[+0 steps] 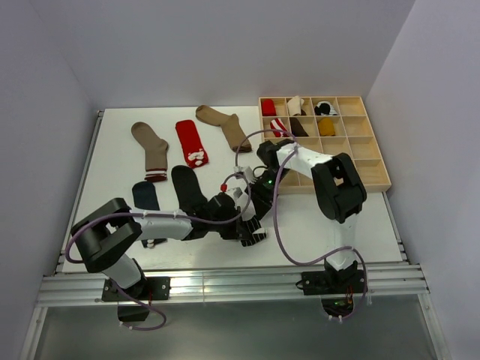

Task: Roll the socks
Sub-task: Roll the sock at the center of the board.

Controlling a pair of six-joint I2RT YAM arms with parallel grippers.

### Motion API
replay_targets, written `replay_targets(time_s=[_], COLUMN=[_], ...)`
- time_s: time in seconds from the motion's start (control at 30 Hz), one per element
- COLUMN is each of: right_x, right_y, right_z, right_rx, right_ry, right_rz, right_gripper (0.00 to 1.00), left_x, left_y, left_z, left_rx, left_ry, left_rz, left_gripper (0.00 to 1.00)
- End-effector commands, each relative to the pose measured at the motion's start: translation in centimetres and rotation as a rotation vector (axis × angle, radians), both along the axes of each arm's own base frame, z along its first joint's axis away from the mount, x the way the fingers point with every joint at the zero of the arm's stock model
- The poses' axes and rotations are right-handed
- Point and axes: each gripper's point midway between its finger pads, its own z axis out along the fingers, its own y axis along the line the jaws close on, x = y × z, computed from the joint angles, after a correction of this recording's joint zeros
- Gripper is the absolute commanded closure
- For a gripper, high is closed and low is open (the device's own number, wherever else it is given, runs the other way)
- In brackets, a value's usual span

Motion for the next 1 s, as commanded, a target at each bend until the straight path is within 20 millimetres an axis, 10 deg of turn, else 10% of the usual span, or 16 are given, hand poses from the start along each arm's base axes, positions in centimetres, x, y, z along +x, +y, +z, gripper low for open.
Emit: replay_targets(time_s=[0.0,0.63,0.97], right_x=[0.9,0.2,-3.9], right_y=[-0.4,-2.8,0.8], right_z=[1.5,3.6,2.0], right_rx=[0.032,0.199,0.194], right_ry=[-0.095,-0.699,-0.987], right_rz=[-0.015,0.111,0.336], right_gripper=[0.47,0.41,0.35], left_x=[-2.1,-1.3,-2.0], left_y=[2.3,3.7,3.5], left_z=[-2.2,-2.8,-3.9], left_rx=[0.043,0.008,-0.017], left_ry=[0.155,0.466,0.544], left_rz=[-0.018,-0.035,-0.031], left_gripper=[1.00,1.00,1.00])
